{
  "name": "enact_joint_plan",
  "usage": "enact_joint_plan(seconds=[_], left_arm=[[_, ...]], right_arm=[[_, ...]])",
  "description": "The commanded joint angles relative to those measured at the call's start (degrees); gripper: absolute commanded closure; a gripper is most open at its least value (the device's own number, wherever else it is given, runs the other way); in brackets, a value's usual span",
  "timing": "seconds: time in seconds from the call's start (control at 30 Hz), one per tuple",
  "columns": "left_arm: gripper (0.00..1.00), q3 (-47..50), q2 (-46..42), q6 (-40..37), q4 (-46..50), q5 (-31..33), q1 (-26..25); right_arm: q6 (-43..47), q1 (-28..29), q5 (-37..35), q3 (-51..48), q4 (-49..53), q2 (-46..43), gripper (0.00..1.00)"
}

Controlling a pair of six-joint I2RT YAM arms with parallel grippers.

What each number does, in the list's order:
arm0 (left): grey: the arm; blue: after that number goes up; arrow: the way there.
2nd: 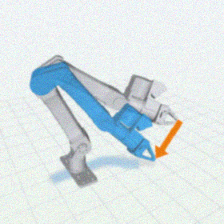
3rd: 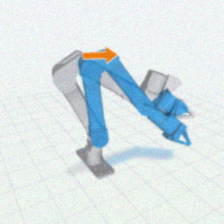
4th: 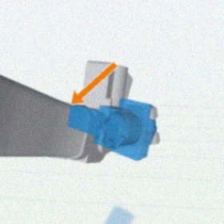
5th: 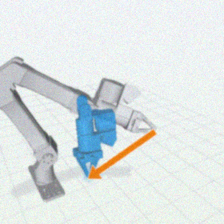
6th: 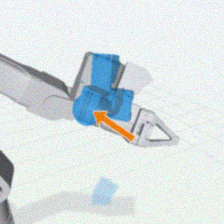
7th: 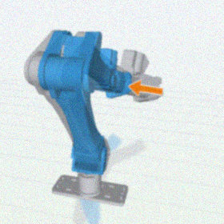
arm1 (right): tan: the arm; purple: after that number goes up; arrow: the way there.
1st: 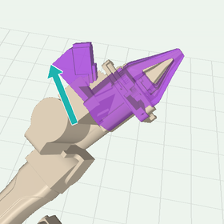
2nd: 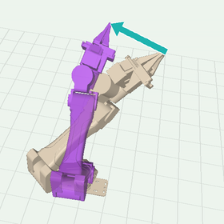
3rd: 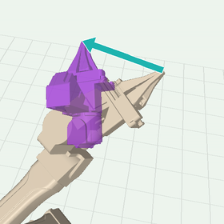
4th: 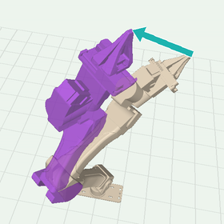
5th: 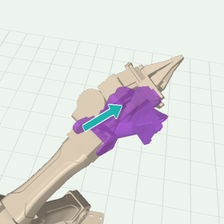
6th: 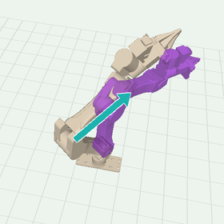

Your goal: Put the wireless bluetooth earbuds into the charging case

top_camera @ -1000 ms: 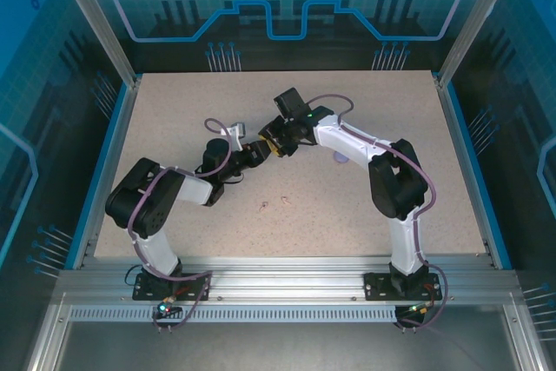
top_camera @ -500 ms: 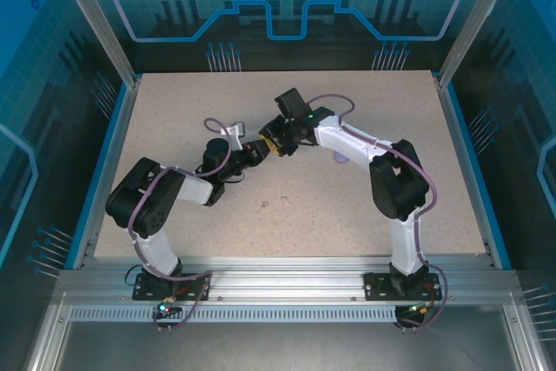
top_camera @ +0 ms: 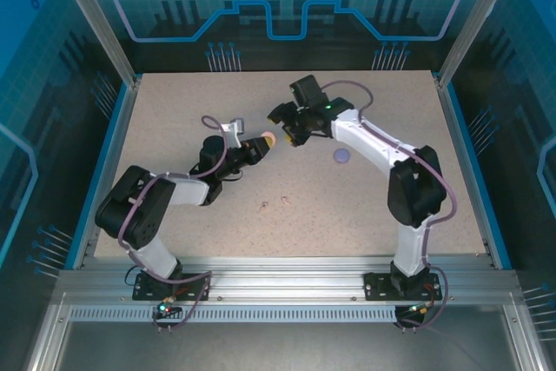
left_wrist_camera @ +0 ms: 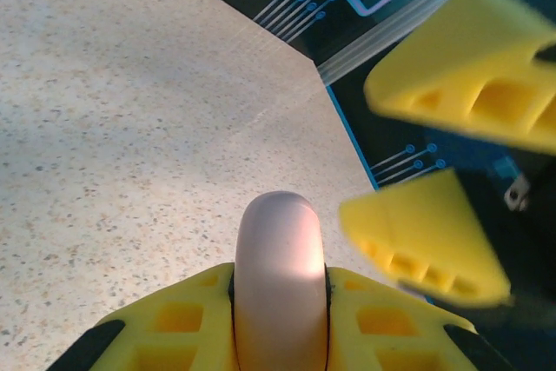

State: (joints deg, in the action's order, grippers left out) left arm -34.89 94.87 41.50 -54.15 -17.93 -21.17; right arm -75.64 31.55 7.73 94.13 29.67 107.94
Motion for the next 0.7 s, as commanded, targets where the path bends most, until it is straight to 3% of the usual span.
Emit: enact_joint_plan(seconds=[0.0,0.27,0.47,0.67], left_arm=[[1.00,-0.93,-4.18,-3.79,4.38,-4.92,-0.15],[1.00,-5.67,-8.81,-7.79,15.40,-15.52,-0.14],[1.00,-8.73,-8.74,-8.39,18.81,-23.59,-0.14],[1.00,-9.95,-9.50,-9.39,21.73,-28.40,-0.19]], right_arm=[[9.49,-2.96,-0.32,-4.03,0.97,-6.08,0.36],[29.60,-8.75,8.63,-29.07,-18.48,-22.95,0.36],[42.34,-8.97,17.29,-37.63,-22.57,-31.97,0.35],[44.86,-8.90,22.98,-41.33,-26.59,-34.23,0.36]])
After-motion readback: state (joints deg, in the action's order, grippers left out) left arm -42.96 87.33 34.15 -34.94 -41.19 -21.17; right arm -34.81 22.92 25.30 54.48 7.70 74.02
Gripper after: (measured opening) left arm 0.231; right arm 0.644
